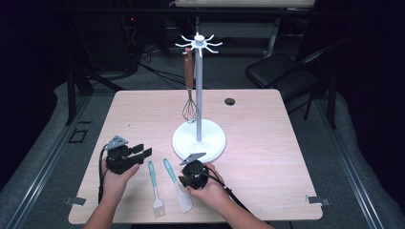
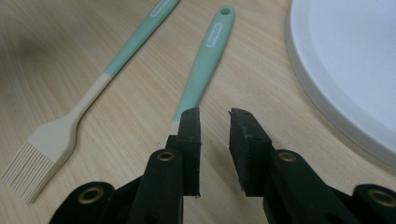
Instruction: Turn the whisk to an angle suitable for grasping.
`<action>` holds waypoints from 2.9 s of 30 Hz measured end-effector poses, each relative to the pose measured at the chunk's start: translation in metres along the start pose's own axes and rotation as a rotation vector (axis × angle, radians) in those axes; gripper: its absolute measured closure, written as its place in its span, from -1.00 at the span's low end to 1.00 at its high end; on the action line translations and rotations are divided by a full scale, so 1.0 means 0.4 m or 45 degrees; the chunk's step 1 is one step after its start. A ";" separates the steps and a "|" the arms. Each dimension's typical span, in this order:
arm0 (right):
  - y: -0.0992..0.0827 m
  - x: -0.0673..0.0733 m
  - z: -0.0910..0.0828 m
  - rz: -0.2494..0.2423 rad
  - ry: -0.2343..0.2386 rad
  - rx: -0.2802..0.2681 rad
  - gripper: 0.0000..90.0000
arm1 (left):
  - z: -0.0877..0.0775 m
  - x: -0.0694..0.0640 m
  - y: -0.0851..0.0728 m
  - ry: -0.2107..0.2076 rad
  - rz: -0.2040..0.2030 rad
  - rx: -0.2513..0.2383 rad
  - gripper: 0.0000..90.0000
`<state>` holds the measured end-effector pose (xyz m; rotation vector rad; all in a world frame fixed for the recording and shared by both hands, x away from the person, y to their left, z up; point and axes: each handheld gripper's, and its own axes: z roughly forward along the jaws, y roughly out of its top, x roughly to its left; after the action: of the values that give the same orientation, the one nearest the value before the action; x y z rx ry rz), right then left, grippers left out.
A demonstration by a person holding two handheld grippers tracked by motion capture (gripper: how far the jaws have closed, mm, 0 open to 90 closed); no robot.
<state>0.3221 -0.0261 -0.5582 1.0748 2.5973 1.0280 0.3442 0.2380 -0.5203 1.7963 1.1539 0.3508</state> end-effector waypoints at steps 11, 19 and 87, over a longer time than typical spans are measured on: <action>0.004 0.019 0.012 -0.022 0.001 0.026 0.60 | 0.000 0.002 -0.001 -0.005 -0.001 0.019 0.19; 0.004 0.032 0.023 -0.039 0.006 0.045 0.53 | 0.005 -0.002 -0.003 -0.003 0.004 0.012 0.19; -0.174 -0.146 -0.145 0.061 -0.075 0.070 0.76 | 0.006 0.005 -0.010 0.005 -0.018 0.015 0.19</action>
<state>0.3038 -0.1320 -0.5663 1.1669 2.5791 0.9252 0.3446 0.2389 -0.5251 1.7976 1.1731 0.3399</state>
